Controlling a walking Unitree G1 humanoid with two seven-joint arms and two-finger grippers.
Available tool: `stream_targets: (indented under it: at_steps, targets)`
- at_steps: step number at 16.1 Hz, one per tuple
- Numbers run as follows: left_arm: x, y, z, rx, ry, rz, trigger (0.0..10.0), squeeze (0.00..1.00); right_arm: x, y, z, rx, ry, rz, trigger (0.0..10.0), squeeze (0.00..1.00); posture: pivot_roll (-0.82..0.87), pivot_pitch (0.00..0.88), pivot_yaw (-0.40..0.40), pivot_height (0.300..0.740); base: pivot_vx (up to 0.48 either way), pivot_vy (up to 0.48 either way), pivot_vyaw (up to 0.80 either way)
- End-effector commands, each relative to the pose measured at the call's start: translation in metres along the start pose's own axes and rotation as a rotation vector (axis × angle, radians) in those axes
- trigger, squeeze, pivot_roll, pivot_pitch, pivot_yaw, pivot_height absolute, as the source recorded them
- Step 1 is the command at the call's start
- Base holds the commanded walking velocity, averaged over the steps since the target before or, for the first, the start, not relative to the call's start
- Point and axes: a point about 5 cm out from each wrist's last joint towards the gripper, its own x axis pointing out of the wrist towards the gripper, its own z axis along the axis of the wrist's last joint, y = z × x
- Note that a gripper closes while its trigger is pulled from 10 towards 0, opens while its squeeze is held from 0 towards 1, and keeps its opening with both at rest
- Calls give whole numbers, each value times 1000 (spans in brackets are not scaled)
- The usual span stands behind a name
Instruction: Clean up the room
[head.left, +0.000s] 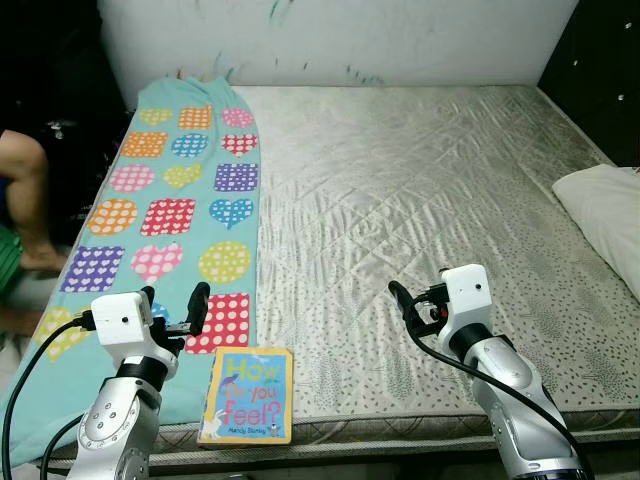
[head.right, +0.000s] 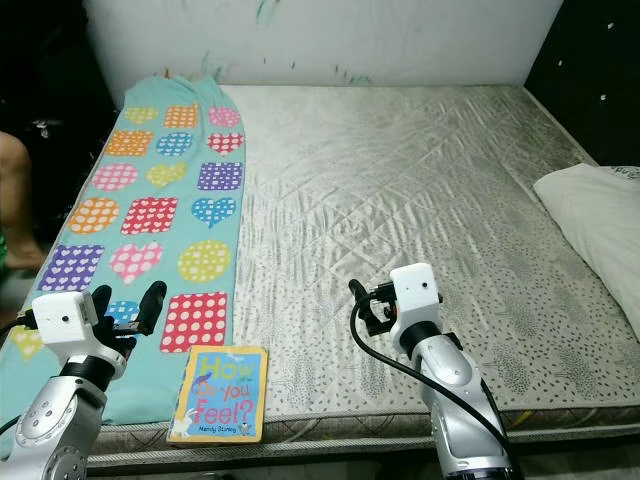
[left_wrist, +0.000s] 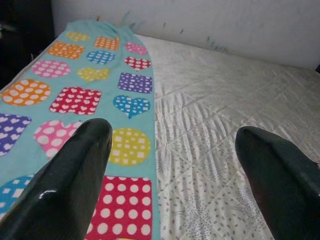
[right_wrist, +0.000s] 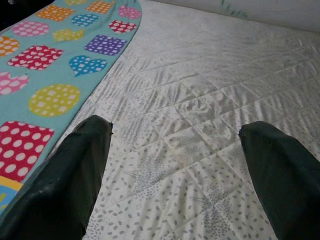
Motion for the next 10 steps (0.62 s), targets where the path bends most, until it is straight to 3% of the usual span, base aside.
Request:
stream_targets:
  at_steps: [1,5,10]
  targets:
    - [1,0,-1,-1,9,8,10000,0,-1,-1,-1,-14,2,8,10000,0,6,118,-26,740,0,0,0]
    - [-2,0,0,-1,13,18,10000,0,-5,1,1,-17,0,36,10000,0,6,144,-31,740,0,0,0]
    - [-6,1,-1,1,20,28,10000,0,-6,1,0,-19,5,48,10000,0,5,152,-36,685,0,0,0]
